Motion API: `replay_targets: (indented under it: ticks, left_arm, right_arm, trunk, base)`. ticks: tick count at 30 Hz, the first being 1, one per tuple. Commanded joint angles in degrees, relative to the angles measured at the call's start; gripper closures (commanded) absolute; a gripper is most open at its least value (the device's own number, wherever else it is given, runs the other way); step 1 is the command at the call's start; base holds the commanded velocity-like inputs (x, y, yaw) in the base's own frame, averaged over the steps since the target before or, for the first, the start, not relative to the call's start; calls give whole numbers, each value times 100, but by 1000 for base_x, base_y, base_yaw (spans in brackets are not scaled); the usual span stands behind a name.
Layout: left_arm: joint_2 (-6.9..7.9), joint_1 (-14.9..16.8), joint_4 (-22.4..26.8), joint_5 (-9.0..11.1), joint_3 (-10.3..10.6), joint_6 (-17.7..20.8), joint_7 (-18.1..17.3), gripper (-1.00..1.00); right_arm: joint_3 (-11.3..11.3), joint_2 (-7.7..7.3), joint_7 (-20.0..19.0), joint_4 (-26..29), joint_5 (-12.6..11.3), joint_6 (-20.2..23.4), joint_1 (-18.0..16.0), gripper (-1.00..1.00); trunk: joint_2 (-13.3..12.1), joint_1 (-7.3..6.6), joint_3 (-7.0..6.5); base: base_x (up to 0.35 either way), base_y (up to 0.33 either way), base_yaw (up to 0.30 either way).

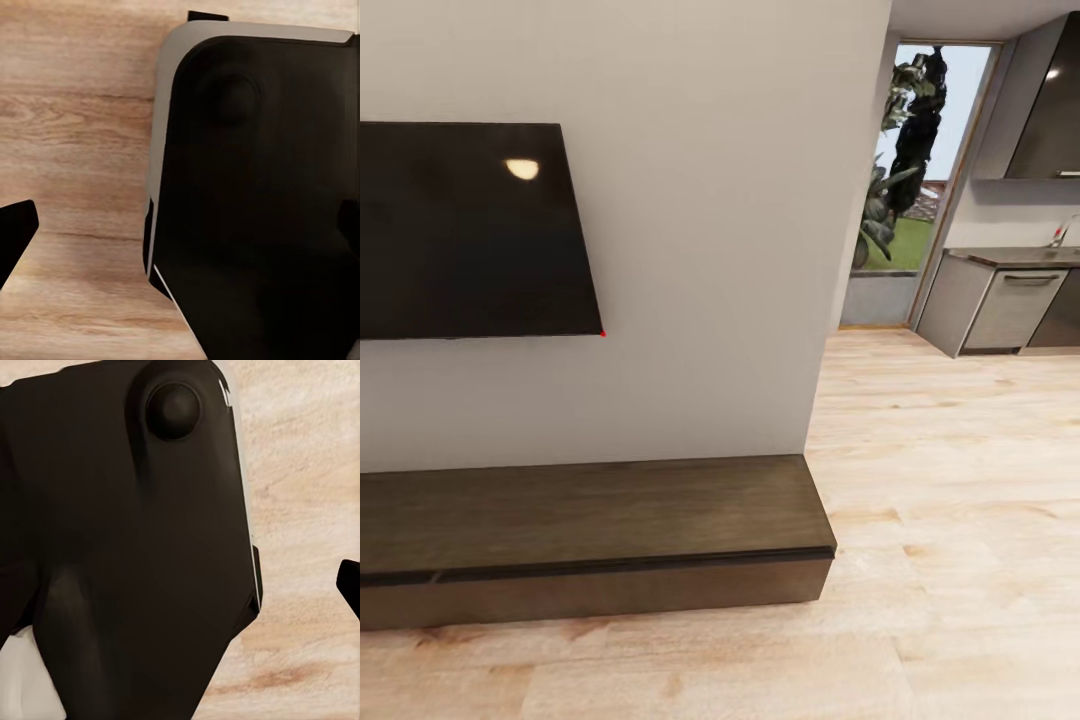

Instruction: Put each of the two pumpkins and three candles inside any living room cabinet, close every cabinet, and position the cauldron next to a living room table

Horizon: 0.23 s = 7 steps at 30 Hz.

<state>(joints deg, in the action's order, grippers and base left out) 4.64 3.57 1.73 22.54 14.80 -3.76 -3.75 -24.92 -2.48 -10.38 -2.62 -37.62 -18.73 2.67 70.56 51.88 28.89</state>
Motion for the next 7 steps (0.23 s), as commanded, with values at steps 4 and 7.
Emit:
replay_targets:
  ticks: [4, 7]
  left_arm:
    - [-25, 3, -8, 72, 30, -19, -21, -100]
    - [-23, 3, -6, 69, 39, -19, -21, -100]
  right_arm:
    - [-30, 9, -43, -11, -61, -26, -3, -100]
    - [-30, 10, -43, -10, -61, -26, -3, -100]
  trunk:
    - [3, 0, 4]
    - [3, 0, 4]
  base:
    - [0, 0, 0]
    - [0, 0, 0]
